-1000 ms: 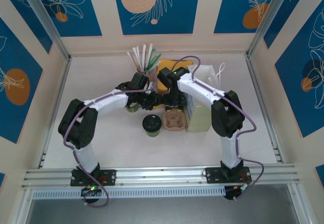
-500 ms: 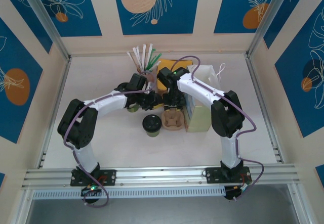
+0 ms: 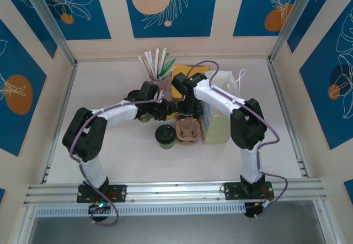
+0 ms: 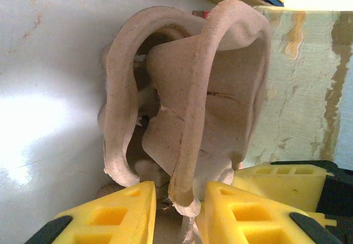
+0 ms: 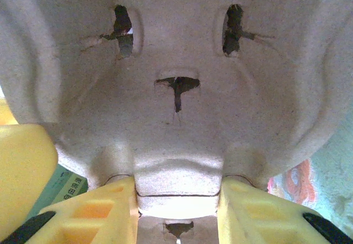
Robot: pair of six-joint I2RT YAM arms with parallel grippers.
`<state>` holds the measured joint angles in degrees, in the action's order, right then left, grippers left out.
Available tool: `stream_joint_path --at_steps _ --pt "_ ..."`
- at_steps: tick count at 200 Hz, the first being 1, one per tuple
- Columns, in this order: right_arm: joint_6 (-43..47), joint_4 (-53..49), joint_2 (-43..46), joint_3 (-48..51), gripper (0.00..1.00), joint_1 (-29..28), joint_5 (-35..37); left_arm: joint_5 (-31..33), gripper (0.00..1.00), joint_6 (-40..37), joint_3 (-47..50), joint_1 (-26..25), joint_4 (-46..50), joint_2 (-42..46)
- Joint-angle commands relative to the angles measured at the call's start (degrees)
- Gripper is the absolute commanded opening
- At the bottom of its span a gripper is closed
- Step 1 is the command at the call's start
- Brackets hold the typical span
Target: Pack the takeout coffee
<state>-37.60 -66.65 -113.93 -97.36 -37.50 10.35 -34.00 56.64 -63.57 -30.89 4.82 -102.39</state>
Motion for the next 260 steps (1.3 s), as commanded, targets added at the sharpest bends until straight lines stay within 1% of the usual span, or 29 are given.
stream_joint_path --at_steps 1,9,30,42,93,111,136,151,167,201,224,239,249,260 --pt "-0.5 1.3 0.7 0.0 0.37 -0.6 -3.0 0.3 0.31 -2.9 -1.9 0.3 2.7 2.6" --pt "-0.6 1.3 0.9 0.1 0.37 -0.5 -2.9 0.8 0.33 -3.4 -2.1 0.4 3.4 3.2" --pt "-0.5 1.3 1.0 0.1 0.37 -0.5 -2.8 1.2 0.34 -3.6 -2.3 1.4 4.4 4.8" --pt "-0.5 1.2 1.0 -0.1 0.37 -0.5 -2.7 1.6 0.37 -3.7 -2.7 1.9 5.2 5.8" --pt "-0.5 0.4 1.2 -0.7 0.37 -0.5 -2.3 4.5 0.40 -6.3 -5.1 3.5 11.7 9.8" --pt "-0.5 0.1 1.2 -1.1 0.37 -0.5 -2.1 5.3 0.44 -6.5 -5.2 3.9 12.6 11.3" --pt "-0.3 -0.4 1.2 -1.8 0.37 -0.5 -1.9 5.5 0.45 -6.5 -5.8 4.2 13.3 13.0" --pt "-0.3 -0.8 1.3 -2.2 0.37 -0.5 -1.7 6.7 0.50 -6.9 -6.3 4.3 14.6 14.3" --pt "-0.3 -1.3 1.5 -2.8 0.37 -0.6 -1.4 7.7 0.51 -6.9 -6.6 4.8 15.7 16.0" --pt "-0.1 -2.6 2.2 -4.1 0.37 -0.7 -0.3 9.3 0.59 -7.0 -6.6 6.6 17.1 19.6" --pt "0.1 -3.6 2.6 -5.1 0.37 -0.9 0.4 9.8 0.70 -8.0 -6.8 7.7 19.0 21.5" --pt "0.2 -4.3 2.9 -5.8 0.37 -1.1 0.9 10.7 0.75 -9.1 -6.8 8.3 20.3 22.8" --pt "0.1 -4.6 3.2 -6.3 0.37 -1.1 1.1 11.0 0.81 -9.7 -6.9 8.7 21.1 23.6" --pt "0.0 -5.1 3.5 -7.0 0.37 -1.3 1.3 11.6 0.92 -10.2 -6.7 9.1 22.0 24.5"
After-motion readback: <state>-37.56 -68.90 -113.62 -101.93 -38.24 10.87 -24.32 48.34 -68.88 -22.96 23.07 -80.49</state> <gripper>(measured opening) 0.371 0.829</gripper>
